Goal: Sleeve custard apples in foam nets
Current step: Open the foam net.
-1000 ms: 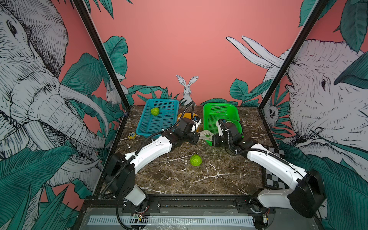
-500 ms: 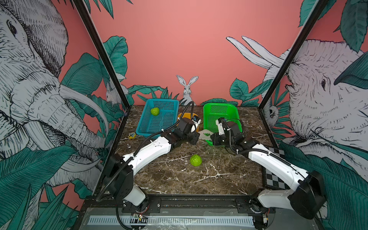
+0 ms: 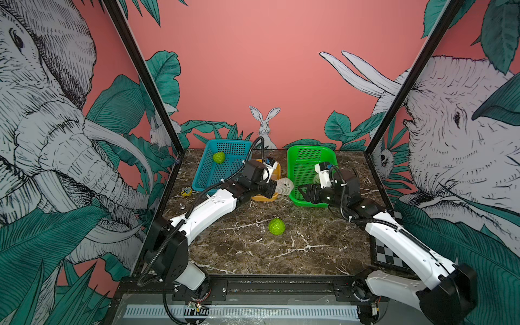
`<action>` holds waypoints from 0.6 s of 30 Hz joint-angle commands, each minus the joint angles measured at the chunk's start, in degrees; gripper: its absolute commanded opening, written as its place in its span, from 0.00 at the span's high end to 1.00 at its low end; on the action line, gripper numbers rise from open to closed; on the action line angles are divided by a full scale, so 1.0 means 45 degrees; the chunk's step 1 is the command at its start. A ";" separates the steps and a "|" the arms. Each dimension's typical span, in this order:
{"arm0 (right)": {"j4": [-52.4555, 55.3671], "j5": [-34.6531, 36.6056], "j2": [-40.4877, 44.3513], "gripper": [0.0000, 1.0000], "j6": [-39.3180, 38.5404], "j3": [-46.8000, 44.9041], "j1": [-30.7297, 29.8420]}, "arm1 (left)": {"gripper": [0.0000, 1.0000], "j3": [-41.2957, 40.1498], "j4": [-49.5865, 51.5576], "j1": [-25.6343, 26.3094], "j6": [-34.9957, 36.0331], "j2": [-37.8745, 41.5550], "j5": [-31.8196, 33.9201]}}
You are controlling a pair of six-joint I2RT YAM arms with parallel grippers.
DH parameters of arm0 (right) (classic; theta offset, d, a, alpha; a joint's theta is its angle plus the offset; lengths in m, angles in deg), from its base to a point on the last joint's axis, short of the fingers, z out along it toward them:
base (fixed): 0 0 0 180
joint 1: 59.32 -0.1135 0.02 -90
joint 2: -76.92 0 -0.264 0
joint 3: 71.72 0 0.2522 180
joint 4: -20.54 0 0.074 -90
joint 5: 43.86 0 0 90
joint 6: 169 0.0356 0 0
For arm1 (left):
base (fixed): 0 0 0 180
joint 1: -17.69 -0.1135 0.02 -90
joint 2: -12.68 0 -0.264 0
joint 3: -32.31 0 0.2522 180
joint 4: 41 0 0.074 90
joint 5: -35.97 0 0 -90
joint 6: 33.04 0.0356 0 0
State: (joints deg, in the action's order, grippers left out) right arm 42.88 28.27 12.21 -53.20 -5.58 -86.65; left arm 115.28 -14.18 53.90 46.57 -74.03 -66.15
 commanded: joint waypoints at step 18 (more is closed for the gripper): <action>-0.6602 -0.5954 -0.1573 0.36 0.1890 -0.1469 0.1484 | 1.00 -0.0531 -0.0496 -0.0429 0.0873 0.1644 -0.4482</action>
State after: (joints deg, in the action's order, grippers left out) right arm 21.37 6.05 6.02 -48.39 -11.42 -80.29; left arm 114.13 -15.05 52.00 49.69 -68.92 -84.60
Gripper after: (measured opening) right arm 0.638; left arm 0.052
